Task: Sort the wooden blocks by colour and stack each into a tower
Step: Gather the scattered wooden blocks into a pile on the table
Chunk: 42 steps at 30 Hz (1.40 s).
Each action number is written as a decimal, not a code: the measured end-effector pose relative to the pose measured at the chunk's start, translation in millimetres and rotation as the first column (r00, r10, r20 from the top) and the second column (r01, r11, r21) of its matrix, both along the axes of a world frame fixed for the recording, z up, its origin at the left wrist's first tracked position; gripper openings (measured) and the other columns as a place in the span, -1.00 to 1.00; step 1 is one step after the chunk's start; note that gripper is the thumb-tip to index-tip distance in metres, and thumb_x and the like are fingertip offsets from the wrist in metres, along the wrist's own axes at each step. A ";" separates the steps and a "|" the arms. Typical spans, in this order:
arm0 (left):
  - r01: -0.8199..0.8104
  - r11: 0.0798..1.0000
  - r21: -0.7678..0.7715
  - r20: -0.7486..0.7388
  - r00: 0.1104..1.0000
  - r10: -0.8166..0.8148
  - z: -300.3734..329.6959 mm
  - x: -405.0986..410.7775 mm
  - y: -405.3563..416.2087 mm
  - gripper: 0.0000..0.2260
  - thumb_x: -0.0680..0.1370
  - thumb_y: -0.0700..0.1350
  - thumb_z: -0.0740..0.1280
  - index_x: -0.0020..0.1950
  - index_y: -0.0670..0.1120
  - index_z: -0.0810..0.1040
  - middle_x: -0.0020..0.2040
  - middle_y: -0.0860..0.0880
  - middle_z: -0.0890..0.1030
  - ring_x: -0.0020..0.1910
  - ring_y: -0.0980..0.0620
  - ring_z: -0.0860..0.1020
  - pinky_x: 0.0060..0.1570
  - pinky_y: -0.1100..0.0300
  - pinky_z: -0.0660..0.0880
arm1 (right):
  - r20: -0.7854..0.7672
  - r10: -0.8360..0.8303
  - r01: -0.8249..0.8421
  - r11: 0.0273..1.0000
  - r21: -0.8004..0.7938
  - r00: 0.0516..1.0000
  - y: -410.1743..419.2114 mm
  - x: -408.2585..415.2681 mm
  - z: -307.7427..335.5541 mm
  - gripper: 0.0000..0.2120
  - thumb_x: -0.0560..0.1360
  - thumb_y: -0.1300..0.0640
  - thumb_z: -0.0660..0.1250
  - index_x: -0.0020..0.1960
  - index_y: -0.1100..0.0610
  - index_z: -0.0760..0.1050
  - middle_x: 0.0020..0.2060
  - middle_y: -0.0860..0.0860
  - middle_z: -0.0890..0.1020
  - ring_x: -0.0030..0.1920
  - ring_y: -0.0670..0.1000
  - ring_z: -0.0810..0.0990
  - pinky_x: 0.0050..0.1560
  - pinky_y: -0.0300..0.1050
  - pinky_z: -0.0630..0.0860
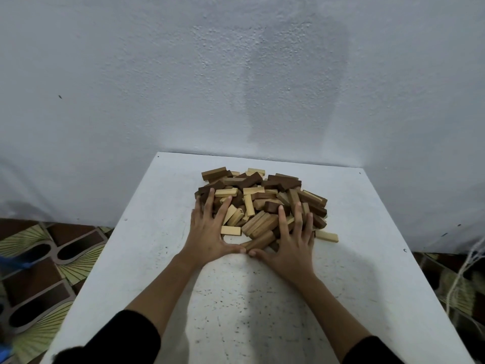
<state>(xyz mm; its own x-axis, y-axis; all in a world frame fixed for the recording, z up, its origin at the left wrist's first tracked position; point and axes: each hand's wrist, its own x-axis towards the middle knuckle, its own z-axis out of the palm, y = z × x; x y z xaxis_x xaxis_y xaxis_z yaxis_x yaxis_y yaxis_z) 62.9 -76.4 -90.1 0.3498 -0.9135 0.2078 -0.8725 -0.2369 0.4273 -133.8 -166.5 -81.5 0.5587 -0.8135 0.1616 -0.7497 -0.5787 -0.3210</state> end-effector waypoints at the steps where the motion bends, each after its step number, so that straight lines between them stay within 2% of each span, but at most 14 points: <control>1: -0.002 1.000 0.006 0.003 1.000 0.002 0.3 0.1 -0.6 0.10 0.11 0.68 0.05 0.52 0.20 -0.13 0.55 -0.06 -0.25 0.49 -0.35 -0.20 0.41 -0.37 -0.02 | 0.002 0.001 -0.001 1.000 -0.005 1.000 -0.7 0.4 0.1 0.14 0.13 -0.70 -0.09 0.52 -0.07 -0.14 0.51 0.04 -0.23 0.48 0.23 -0.29 0.37 0.30 -0.13; 7: -0.020 1.000 -0.019 -0.015 1.000 0.020 4.2 -4.4 2.7 0.15 0.11 0.66 0.09 0.57 0.10 -0.03 0.55 -0.04 -0.28 0.51 -0.27 -0.25 0.37 -0.42 -0.01 | -0.016 -0.008 0.008 1.000 0.006 1.000 -0.7 -0.8 0.9 0.18 0.07 -0.72 -0.12 0.50 -0.12 -0.29 0.45 -0.04 -0.43 0.45 0.17 -0.43 0.37 0.23 -0.27; 10: -0.048 0.997 -0.056 -0.027 0.999 0.047 4.0 -10.1 9.7 0.14 0.11 0.63 0.16 0.55 0.15 -0.11 0.55 0.01 -0.28 0.51 -0.17 -0.29 0.32 -0.44 -0.04 | -0.014 -0.001 0.001 1.000 0.020 1.000 0.9 -1.1 3.1 0.21 0.05 -0.72 -0.14 0.51 -0.08 -0.29 0.43 -0.04 -0.47 0.44 0.15 -0.46 0.37 0.25 -0.29; 12: -0.077 0.992 -0.096 -0.019 0.997 0.075 2.8 -15.2 16.7 0.11 0.14 0.58 0.22 0.54 0.18 -0.15 0.56 -0.01 -0.21 0.52 -0.17 -0.23 0.31 -0.42 -0.01 | 0.029 0.008 -0.008 1.000 0.006 1.000 2.0 -1.4 3.6 0.21 0.09 -0.71 -0.12 0.54 -0.03 -0.17 0.49 0.02 -0.35 0.47 0.16 -0.39 0.38 0.28 -0.25; 14: -0.093 0.985 -0.146 -0.002 0.996 0.093 1.0 -18.7 25.3 -0.01 0.23 0.51 0.25 0.54 0.12 0.00 0.56 -0.08 -0.02 0.52 -0.18 -0.08 0.31 -0.39 0.07 | 0.079 0.018 -0.016 1.000 -0.027 0.997 3.1 -3.1 2.6 0.15 0.17 -0.68 -0.09 0.54 0.03 -0.02 0.53 0.09 -0.17 0.50 0.17 -0.26 0.38 0.29 -0.18; 17: -0.051 0.957 -0.287 0.105 0.991 0.084 1.2 -19.6 33.6 -0.43 0.42 0.27 0.32 0.31 -0.03 0.41 0.39 -0.12 0.34 0.37 -0.19 0.28 0.24 -0.34 0.28 | 0.164 0.032 -0.016 0.996 -0.092 0.986 5.9 -7.5 1.6 -0.06 0.36 -0.55 -0.04 0.50 0.08 0.13 0.51 0.09 -0.01 0.50 0.16 -0.10 0.39 0.36 0.00; 20: 0.016 0.923 -0.384 0.246 0.965 0.085 -2.2 -20.4 32.1 -0.78 0.45 -0.10 0.41 0.07 -0.09 0.55 0.19 -0.11 0.51 0.18 -0.16 0.45 0.10 -0.28 0.37 | 0.253 0.039 -0.008 0.992 -0.125 0.967 10.3 -12.7 0.2 -0.21 0.42 -0.38 0.11 0.45 0.13 0.24 0.45 0.04 0.06 0.46 0.15 0.00 0.38 0.35 0.13; 23: -0.021 0.935 -0.355 0.282 0.951 0.128 2.1 -24.2 25.3 -0.83 0.43 -0.20 0.45 0.00 -0.10 0.59 0.05 -0.06 0.58 0.09 -0.11 0.50 0.09 -0.13 0.39 | 0.271 0.087 -0.037 0.982 -0.184 0.959 15.9 -16.6 -0.6 -0.32 0.44 -0.25 0.16 0.39 0.18 0.31 0.39 0.06 0.15 0.42 0.14 0.11 0.38 0.27 0.17; 26: -0.066 0.948 -0.312 0.294 0.942 0.163 4.5 -28.2 23.5 -0.80 0.36 -0.15 0.52 -0.08 -0.10 0.58 -0.05 -0.03 0.60 0.03 -0.07 0.50 0.01 -0.02 0.34 | 0.271 0.150 -0.083 0.966 -0.245 0.951 23.5 -22.3 -4.9 -0.45 0.48 -0.15 0.17 0.31 0.20 0.36 0.34 0.08 0.24 0.36 0.10 0.19 0.35 0.19 0.17; 28: -0.082 0.946 -0.314 0.282 0.943 0.175 5.6 -29.3 24.2 -0.76 0.33 -0.12 0.55 -0.10 -0.11 0.56 -0.08 -0.03 0.59 0.00 -0.05 0.48 -0.04 0.03 0.30 | 0.304 0.197 -0.113 0.955 -0.274 0.932 27.3 -22.1 -6.3 -0.55 0.48 -0.06 0.19 0.26 0.20 0.39 0.29 0.09 0.30 0.31 0.08 0.26 0.32 0.18 0.26; 32: -0.207 0.906 -0.368 0.121 0.956 0.268 6.7 -38.8 36.5 -0.76 0.38 -0.07 0.53 -0.11 -0.11 0.52 -0.11 -0.03 0.57 -0.06 0.01 0.39 -0.16 0.16 0.15 | 0.385 0.299 -0.153 0.918 -0.367 0.873 27.9 -3.1 6.4 -0.69 0.43 0.27 0.31 0.16 0.28 0.49 0.12 0.15 0.51 0.17 0.10 0.41 0.13 0.18 0.50; 34: -0.274 0.889 -0.366 0.050 0.948 0.313 8.3 -45.5 43.9 -0.79 0.41 -0.09 0.49 -0.08 -0.12 0.52 -0.14 -0.04 0.55 -0.10 -0.02 0.41 -0.18 0.16 0.16 | 0.320 0.374 -0.251 0.896 -0.365 0.870 22.1 17.2 25.1 -0.69 0.40 0.38 0.36 0.15 0.29 0.53 0.07 0.17 0.56 0.11 0.14 0.48 0.05 0.15 0.53; 38: -0.406 0.888 -0.216 -0.128 0.914 0.386 14.0 -51.0 55.9 -0.75 0.44 -0.18 0.34 0.11 -0.12 0.51 -0.06 -0.04 0.56 -0.06 -0.08 0.46 -0.12 0.12 0.25 | -0.028 0.469 -0.463 0.861 -0.212 0.883 14.2 57.6 55.5 -0.51 0.44 0.38 0.29 0.35 0.14 0.42 0.34 0.12 0.42 0.27 0.19 0.36 0.22 0.16 0.40; 42: -0.455 0.881 -0.130 -0.172 0.885 0.432 14.3 -52.4 65.8 -0.86 0.44 -0.13 0.31 -0.02 -0.07 0.48 -0.21 0.01 0.54 -0.17 -0.07 0.45 -0.14 0.10 0.26 | -0.288 0.508 -0.576 0.775 -0.259 0.812 10.0 78.8 59.8 -0.46 0.49 0.33 0.22 0.43 0.03 0.32 0.43 0.02 0.31 0.32 0.15 0.27 0.26 0.06 0.27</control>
<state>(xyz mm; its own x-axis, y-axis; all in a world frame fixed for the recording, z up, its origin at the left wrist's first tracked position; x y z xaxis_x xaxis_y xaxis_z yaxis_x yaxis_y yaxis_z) 10.5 -10.6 -75.9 0.7452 -0.6136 0.2611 -0.6237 -0.5029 0.5983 -55.0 -156.5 -21.7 0.9373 -0.2861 0.1991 -0.3047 -0.9499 0.0695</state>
